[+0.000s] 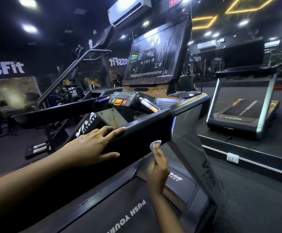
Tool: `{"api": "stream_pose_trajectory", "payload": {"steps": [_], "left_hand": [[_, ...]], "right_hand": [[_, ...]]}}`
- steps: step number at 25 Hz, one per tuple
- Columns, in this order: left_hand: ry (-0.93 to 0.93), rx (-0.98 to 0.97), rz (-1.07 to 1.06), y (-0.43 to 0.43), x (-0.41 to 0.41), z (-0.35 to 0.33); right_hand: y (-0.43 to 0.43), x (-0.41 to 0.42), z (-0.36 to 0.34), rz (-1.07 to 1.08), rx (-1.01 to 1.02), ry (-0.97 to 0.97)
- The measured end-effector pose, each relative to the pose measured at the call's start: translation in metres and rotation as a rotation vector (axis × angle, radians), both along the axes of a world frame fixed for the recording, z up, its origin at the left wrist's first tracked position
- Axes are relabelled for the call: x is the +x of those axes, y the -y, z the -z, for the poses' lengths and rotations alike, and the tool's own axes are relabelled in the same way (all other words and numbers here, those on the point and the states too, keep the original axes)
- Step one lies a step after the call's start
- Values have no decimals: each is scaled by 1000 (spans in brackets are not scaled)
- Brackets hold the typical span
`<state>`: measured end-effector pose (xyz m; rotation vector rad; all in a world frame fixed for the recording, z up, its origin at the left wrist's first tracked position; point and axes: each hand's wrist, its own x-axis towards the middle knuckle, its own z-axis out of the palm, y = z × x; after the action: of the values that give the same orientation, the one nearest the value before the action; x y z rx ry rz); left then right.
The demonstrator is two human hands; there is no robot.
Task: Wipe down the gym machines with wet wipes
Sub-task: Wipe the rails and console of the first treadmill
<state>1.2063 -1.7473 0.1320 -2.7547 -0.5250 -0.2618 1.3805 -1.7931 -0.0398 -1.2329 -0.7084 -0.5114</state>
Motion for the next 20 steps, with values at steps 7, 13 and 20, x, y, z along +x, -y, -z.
{"api": "stream_pose_trajectory", "payload": {"steps": [7, 13, 20], "left_hand": [[-3, -13, -6, 0, 1, 0], [2, -8, -3, 1, 1, 0], [-15, 12, -55, 3, 4, -1]], "right_hand": [[1, 52, -20, -1, 139, -454], [-16, 21, -31, -37, 210, -665], [-13, -75, -29, -149, 347, -722]]}}
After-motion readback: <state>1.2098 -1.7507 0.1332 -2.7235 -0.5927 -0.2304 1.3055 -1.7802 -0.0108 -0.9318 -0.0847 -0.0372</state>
